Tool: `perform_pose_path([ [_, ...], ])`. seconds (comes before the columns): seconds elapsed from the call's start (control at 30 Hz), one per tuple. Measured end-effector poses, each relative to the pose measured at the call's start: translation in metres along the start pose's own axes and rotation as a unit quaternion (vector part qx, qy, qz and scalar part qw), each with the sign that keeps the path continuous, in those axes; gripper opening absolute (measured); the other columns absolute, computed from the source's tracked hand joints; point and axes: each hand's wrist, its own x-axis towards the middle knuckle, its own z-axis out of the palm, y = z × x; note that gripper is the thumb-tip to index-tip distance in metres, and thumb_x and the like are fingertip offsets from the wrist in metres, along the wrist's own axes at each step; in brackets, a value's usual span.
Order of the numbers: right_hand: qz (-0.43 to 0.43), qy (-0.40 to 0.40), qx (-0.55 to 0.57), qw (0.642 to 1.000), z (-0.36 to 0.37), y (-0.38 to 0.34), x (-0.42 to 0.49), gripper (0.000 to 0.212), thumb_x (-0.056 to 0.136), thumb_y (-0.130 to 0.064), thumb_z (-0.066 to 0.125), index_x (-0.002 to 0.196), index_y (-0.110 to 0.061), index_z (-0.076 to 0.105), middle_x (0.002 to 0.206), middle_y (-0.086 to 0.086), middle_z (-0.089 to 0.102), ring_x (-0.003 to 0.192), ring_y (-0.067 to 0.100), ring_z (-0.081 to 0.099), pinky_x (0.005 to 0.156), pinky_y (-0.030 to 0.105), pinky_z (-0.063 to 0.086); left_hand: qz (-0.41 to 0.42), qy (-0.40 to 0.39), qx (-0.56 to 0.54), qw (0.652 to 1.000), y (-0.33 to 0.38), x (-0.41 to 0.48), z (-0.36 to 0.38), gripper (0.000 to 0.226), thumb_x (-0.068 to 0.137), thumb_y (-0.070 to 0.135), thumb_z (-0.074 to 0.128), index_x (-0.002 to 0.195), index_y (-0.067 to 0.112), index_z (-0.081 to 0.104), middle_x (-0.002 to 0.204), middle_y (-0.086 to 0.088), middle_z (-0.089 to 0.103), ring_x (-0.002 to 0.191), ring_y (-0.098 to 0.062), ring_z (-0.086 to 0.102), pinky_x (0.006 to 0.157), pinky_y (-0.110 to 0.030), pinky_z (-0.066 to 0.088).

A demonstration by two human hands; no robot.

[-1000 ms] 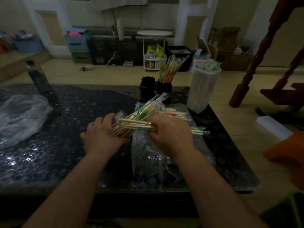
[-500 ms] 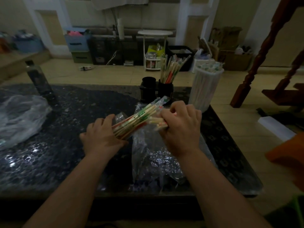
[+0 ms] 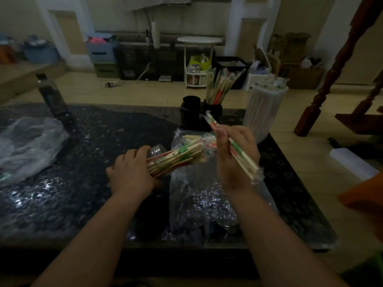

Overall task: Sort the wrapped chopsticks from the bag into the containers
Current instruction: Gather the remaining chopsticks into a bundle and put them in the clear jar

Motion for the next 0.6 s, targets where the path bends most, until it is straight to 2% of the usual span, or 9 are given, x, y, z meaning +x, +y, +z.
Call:
perform_pose_path([
  [0.07,0.058,-0.027,0.019,0.998,0.001,-0.004,0.001,0.013,0.098,-0.018,0.06,0.093,-0.019,0.072,0.089,-0.006,0.061,0.086,-0.005,0.059,0.076,0.008,0.043,0.004,0.001,0.002,1.0,0.001,0.0,0.001,0.095,0.065,0.055,0.081,0.143,0.037,0.03,0.138,-0.001,0.044,0.124,-0.028,0.042,0.096,-0.05,0.037],
  [0.13,0.13,-0.055,0.044,0.989,0.003,-0.009,0.0,0.019,0.097,-0.015,0.062,0.083,-0.027,0.067,0.082,-0.01,0.063,0.081,-0.007,0.061,0.074,0.005,0.041,0.005,0.001,0.004,1.0,0.001,0.0,0.002,0.095,0.064,0.054,0.081,0.143,0.038,0.029,0.138,0.0,0.044,0.125,-0.028,0.042,0.096,-0.05,0.037],
  [0.17,0.155,-0.061,0.061,0.984,0.003,-0.011,-0.001,0.02,0.096,-0.013,0.062,0.081,-0.023,0.068,0.079,-0.01,0.063,0.078,-0.007,0.062,0.072,0.005,0.041,0.005,-0.001,0.004,1.0,0.002,0.0,0.002,0.096,0.064,0.052,0.081,0.143,0.038,0.029,0.138,0.0,0.044,0.125,-0.027,0.042,0.096,-0.049,0.037],
  [0.27,0.228,-0.063,0.131,0.963,0.004,-0.017,-0.002,0.017,0.094,-0.005,0.063,0.085,0.007,0.07,0.074,0.0,0.064,0.068,-0.01,0.061,0.066,0.003,0.041,0.007,-0.006,0.002,1.0,0.003,0.0,0.001,0.096,0.064,0.048,0.082,0.144,0.038,0.028,0.139,0.001,0.043,0.126,-0.027,0.041,0.096,-0.048,0.037],
  [0.33,0.294,-0.069,0.168,0.938,0.005,-0.015,-0.003,0.019,0.093,-0.008,0.066,0.088,0.011,0.069,0.074,0.005,0.065,0.065,-0.006,0.062,0.064,0.008,0.046,0.014,-0.003,0.0,1.0,0.003,0.0,0.001,0.097,0.064,0.048,0.082,0.144,0.039,0.028,0.138,0.001,0.043,0.126,-0.026,0.04,0.095,-0.047,0.037],
  [0.4,0.317,-0.084,0.166,0.93,0.006,-0.008,-0.003,0.012,0.091,-0.013,0.07,0.081,-0.006,0.07,0.073,0.002,0.066,0.068,0.006,0.066,0.066,0.02,0.053,0.024,0.004,-0.002,1.0,0.003,0.0,0.002,0.096,0.064,0.046,0.082,0.143,0.039,0.028,0.137,0.002,0.043,0.126,-0.025,0.04,0.095,-0.048,0.038],
  [0.47,0.316,-0.094,0.147,0.933,0.006,-0.002,-0.002,0.021,0.088,-0.013,0.072,0.072,-0.02,0.061,0.068,-0.003,0.063,0.064,0.01,0.065,0.059,0.026,0.054,0.037,0.006,-0.001,0.999,0.003,0.0,0.003,0.095,0.064,0.046,0.081,0.142,0.04,0.029,0.136,0.004,0.044,0.125,-0.024,0.041,0.094,-0.048,0.038],
  [0.53,0.335,-0.1,0.142,0.926,0.006,0.0,-0.001,0.027,0.086,-0.01,0.074,0.069,-0.018,0.054,0.063,-0.006,0.058,0.058,0.003,0.059,0.054,0.02,0.049,0.047,0.007,0.0,0.999,0.004,-0.001,0.003,0.094,0.064,0.046,0.08,0.142,0.041,0.029,0.136,0.005,0.043,0.126,-0.023,0.04,0.095,-0.047,0.037],
  [0.6,0.371,-0.098,0.149,0.911,0.009,0.006,-0.002,0.024,0.077,-0.017,0.083,0.072,-0.016,0.059,0.069,-0.003,0.063,0.063,0.005,0.062,0.062,0.024,0.053,0.056,0.01,0.001,0.998,0.005,-0.001,0.004,0.095,0.063,0.046,0.08,0.143,0.042,0.029,0.137,0.007,0.043,0.127,-0.022,0.04,0.097,-0.046,0.036],
])
